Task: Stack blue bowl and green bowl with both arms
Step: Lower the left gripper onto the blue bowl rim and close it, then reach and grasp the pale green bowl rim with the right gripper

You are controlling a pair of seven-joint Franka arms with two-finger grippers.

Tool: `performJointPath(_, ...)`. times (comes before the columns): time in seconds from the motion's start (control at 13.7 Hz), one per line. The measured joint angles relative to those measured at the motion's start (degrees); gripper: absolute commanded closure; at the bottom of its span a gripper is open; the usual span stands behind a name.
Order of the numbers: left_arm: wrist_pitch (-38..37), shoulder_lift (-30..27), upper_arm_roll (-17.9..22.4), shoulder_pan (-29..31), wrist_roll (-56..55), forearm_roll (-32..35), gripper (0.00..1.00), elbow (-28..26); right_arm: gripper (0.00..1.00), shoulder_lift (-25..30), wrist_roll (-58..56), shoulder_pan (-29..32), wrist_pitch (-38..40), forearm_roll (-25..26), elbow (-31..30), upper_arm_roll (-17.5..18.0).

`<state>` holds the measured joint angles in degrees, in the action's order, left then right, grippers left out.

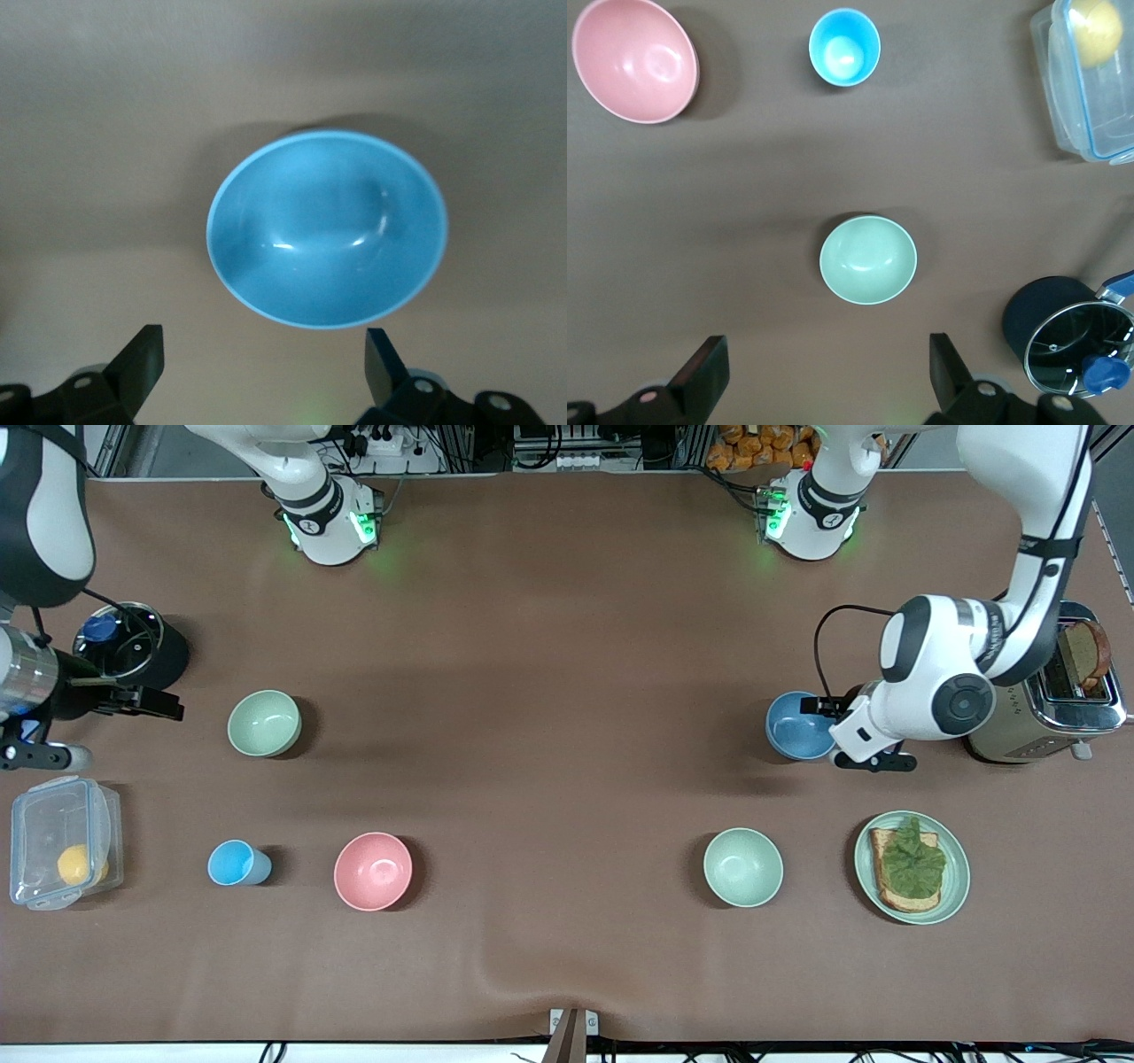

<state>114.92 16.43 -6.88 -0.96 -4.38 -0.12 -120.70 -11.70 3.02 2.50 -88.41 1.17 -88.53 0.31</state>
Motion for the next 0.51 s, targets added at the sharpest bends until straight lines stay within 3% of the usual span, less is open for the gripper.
performJointPath(0.22,2.23,2.02,0.14,0.76,0.00,0.16,0.00,-0.32,0.00,-1.12,-0.26,1.84,-2.00,-0.50,-4.16,-0.14)
performJointPath(0.51,3.50,2.97,0.31,2.22,0.00,1.29,0.00,-0.20,0.00,-1.21,-6.44,8.09,-8.63,-4.70,-12.45,-0.33)
